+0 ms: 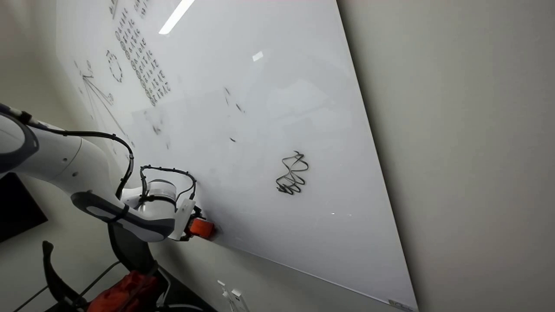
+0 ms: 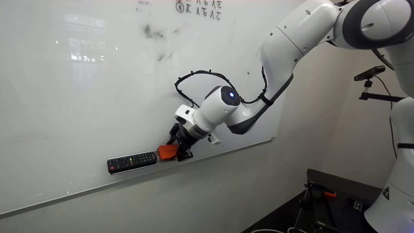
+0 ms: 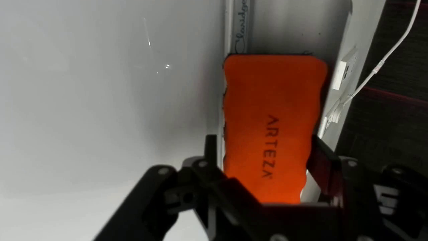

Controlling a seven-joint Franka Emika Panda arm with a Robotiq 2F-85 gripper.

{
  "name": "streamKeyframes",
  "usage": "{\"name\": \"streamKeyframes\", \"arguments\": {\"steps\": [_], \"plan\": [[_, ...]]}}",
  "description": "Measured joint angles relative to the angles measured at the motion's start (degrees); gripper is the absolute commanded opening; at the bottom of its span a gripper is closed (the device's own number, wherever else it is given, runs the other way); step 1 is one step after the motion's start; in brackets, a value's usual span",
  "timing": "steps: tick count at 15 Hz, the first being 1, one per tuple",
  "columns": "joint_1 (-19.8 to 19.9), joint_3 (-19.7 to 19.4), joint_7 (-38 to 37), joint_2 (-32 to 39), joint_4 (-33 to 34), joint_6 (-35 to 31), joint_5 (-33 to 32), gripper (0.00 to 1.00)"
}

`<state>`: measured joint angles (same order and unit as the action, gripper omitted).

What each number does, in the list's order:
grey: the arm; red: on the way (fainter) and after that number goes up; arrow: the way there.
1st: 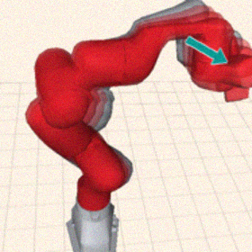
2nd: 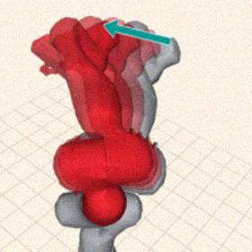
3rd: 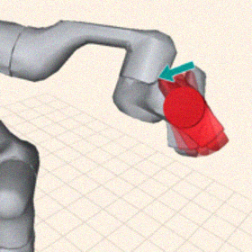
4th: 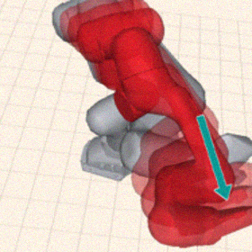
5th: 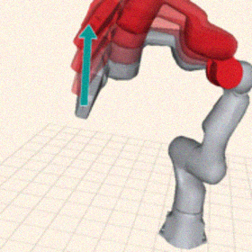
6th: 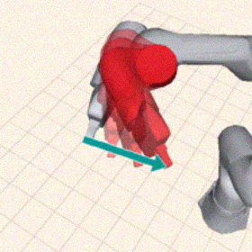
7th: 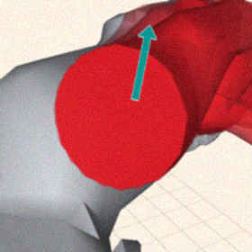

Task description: Pick up the duster and erase the board

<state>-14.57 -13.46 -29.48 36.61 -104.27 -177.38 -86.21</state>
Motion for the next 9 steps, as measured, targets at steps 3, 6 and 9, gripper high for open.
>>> {"name": "streamKeyframes", "arguments": {"steps": [3,6,9], "plan": [[0.14,0.31,0.0,0.11,0.09,-0.02,0.0,1.0],[0.14,0.55,0.0,0.11,0.1,-0.02,0.0,1.0],[-0.27,0.67,-0.15,-0.64,0.01,-0.02,-0.01,1.0]]}}
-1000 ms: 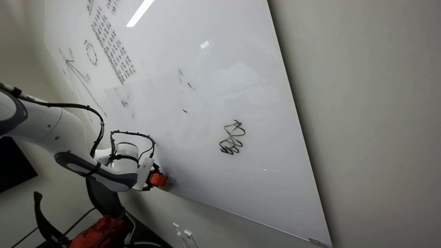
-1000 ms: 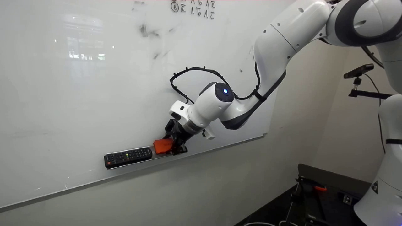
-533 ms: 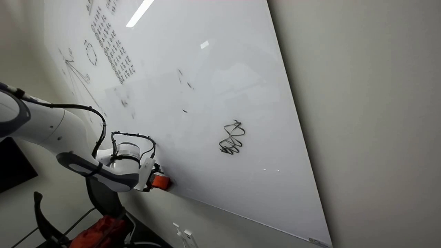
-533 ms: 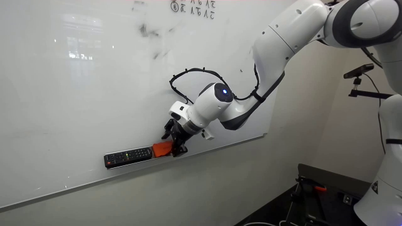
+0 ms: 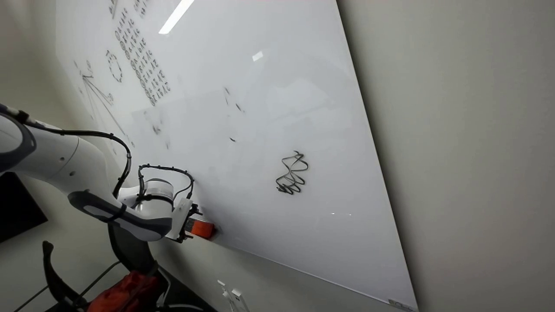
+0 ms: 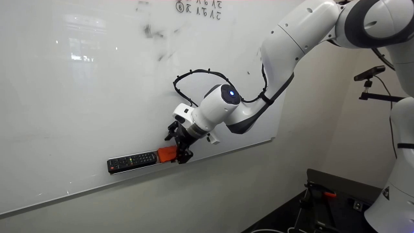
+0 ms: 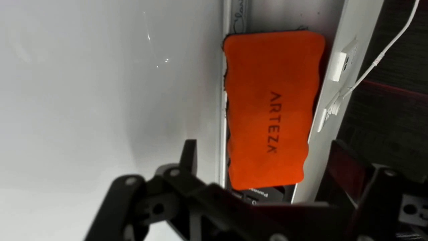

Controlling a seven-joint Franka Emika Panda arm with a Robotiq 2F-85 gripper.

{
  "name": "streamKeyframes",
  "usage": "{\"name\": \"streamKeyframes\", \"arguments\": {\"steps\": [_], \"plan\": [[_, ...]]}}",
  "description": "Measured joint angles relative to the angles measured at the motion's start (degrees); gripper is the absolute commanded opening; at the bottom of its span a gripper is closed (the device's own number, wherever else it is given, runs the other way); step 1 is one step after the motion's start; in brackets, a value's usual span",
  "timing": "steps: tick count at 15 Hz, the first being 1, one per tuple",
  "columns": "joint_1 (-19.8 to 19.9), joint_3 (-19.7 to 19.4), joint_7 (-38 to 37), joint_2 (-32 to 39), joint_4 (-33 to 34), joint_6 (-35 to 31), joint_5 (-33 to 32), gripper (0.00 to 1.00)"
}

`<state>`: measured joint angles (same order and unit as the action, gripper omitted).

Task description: Pick up the duster and erase the board

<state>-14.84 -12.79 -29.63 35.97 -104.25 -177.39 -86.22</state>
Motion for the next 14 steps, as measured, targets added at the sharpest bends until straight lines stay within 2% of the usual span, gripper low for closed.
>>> {"name": "streamKeyframes", "arguments": {"steps": [4,8,14], "plan": [[-1.57,0.27,-0.02,-4.54,-3.1,0.02,0.13,1.0],[-2.97,1.57,1.54,-12.63,-13.52,1.31,2.47,1.0],[-6.02,1.78,1.54,-26.33,-25.9,12.73,4.02,1.0]]}}
